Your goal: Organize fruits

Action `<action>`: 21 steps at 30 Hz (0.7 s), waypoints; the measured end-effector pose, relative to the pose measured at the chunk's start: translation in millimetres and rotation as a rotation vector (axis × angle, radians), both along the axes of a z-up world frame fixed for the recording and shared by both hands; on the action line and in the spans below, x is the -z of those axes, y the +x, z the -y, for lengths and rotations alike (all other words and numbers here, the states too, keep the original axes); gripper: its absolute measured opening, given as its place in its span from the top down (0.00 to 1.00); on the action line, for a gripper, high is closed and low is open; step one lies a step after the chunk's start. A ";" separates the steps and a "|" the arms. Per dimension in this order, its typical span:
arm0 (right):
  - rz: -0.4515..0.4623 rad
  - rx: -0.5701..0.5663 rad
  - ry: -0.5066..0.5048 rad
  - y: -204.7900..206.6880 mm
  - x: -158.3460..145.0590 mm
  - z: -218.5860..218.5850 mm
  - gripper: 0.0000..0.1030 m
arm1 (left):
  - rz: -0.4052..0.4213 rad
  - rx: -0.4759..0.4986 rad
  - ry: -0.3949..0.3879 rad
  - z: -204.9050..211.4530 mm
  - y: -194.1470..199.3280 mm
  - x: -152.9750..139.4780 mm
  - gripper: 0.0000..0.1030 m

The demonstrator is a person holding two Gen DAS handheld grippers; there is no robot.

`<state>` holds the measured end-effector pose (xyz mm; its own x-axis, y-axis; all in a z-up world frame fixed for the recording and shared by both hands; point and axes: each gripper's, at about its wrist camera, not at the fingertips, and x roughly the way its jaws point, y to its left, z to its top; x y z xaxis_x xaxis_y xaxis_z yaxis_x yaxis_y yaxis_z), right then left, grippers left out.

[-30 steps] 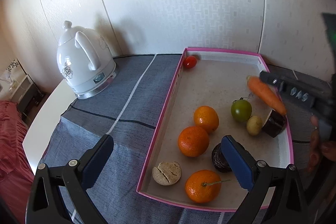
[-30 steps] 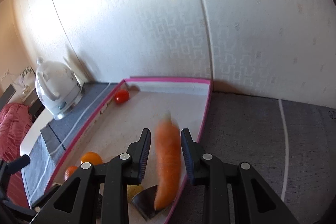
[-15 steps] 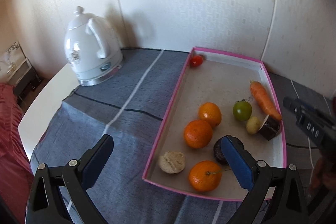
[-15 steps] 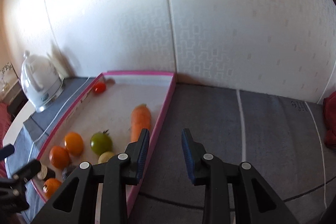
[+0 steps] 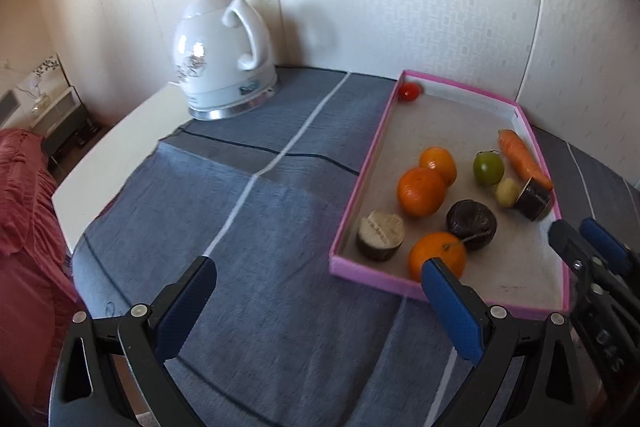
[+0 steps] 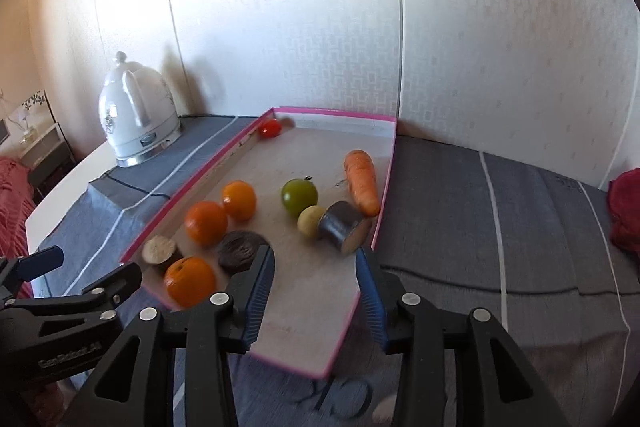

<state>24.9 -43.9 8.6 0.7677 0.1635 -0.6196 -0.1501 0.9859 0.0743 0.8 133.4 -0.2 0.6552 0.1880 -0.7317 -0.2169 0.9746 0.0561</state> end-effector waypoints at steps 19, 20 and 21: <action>0.016 0.040 0.013 -20.6 6.0 -0.7 0.49 | 0.068 0.034 0.022 1.0 -10.2 -5.4 0.00; 0.012 0.040 0.015 -20.3 6.7 -0.3 0.49 | 0.070 0.035 0.024 1.5 -10.4 -5.7 0.00; 0.009 0.040 0.015 -20.0 7.2 -0.3 0.49 | 0.070 0.037 0.027 1.8 -10.6 -5.7 0.00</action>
